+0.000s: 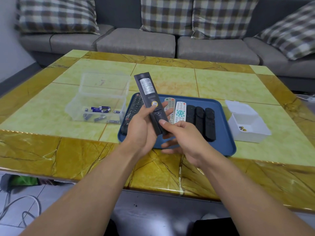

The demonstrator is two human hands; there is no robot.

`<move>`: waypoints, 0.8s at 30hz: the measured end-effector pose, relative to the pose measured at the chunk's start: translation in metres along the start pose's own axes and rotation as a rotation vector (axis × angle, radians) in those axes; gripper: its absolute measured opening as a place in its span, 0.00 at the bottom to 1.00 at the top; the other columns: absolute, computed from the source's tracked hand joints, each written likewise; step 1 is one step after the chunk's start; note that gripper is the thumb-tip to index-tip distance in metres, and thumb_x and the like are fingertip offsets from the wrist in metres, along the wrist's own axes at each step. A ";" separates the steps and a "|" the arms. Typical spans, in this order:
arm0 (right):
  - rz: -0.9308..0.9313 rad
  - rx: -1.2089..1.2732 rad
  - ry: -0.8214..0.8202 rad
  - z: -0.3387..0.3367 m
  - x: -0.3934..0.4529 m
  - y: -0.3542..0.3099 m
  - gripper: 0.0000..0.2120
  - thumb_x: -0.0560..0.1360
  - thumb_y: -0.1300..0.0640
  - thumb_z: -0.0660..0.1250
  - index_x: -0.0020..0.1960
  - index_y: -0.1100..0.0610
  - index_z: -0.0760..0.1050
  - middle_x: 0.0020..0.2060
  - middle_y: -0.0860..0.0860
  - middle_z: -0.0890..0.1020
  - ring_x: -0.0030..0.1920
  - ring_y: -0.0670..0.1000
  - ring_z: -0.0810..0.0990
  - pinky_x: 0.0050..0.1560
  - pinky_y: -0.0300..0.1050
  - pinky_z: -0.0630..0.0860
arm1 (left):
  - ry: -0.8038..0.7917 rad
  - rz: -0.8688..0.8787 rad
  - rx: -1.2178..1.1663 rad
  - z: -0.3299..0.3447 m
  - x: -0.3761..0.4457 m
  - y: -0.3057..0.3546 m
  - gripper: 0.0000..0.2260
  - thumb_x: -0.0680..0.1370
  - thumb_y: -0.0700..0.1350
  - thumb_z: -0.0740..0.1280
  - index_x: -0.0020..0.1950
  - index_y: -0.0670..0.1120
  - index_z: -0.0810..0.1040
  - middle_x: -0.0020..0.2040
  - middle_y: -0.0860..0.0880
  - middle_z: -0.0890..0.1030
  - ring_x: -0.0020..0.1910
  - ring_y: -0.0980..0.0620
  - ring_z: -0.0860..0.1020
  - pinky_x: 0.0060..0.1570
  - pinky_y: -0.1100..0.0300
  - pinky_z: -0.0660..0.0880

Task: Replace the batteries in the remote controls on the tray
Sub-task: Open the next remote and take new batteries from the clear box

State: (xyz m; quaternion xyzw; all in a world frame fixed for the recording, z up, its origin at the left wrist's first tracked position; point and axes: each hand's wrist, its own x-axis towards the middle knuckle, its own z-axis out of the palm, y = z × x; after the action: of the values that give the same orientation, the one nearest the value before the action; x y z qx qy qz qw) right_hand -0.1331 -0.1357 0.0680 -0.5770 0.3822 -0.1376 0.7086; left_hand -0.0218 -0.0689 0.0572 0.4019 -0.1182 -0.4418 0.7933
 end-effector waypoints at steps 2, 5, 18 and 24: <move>0.022 0.081 0.015 0.004 -0.001 0.001 0.18 0.73 0.48 0.76 0.50 0.57 0.71 0.44 0.55 0.83 0.37 0.54 0.85 0.36 0.53 0.83 | -0.021 0.004 0.003 0.002 -0.002 0.000 0.17 0.85 0.45 0.56 0.73 0.43 0.70 0.66 0.42 0.81 0.65 0.43 0.80 0.51 0.50 0.81; 0.041 0.162 0.011 0.006 -0.002 0.001 0.18 0.72 0.50 0.77 0.53 0.61 0.76 0.45 0.54 0.84 0.39 0.52 0.85 0.35 0.50 0.82 | -0.016 0.014 0.030 0.003 -0.003 0.000 0.16 0.86 0.48 0.53 0.65 0.44 0.76 0.66 0.41 0.81 0.67 0.43 0.79 0.63 0.44 0.76; 0.133 0.379 -0.070 0.016 -0.006 0.001 0.05 0.75 0.55 0.74 0.46 0.57 0.82 0.41 0.56 0.84 0.34 0.50 0.83 0.32 0.42 0.81 | 0.090 0.152 0.236 0.006 -0.005 -0.007 0.15 0.87 0.48 0.53 0.63 0.43 0.76 0.57 0.44 0.85 0.54 0.51 0.85 0.48 0.51 0.82; 0.132 0.420 -0.064 0.019 -0.004 0.002 0.05 0.74 0.56 0.74 0.46 0.57 0.82 0.43 0.55 0.84 0.35 0.49 0.82 0.29 0.38 0.79 | 0.074 0.219 0.227 0.004 -0.001 -0.004 0.13 0.87 0.47 0.52 0.57 0.48 0.76 0.63 0.42 0.83 0.61 0.49 0.82 0.63 0.44 0.77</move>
State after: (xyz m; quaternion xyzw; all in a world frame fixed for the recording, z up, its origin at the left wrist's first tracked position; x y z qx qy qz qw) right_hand -0.1235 -0.1189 0.0684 -0.3946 0.3593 -0.1491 0.8324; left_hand -0.0272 -0.0709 0.0566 0.4899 -0.1811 -0.3212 0.7900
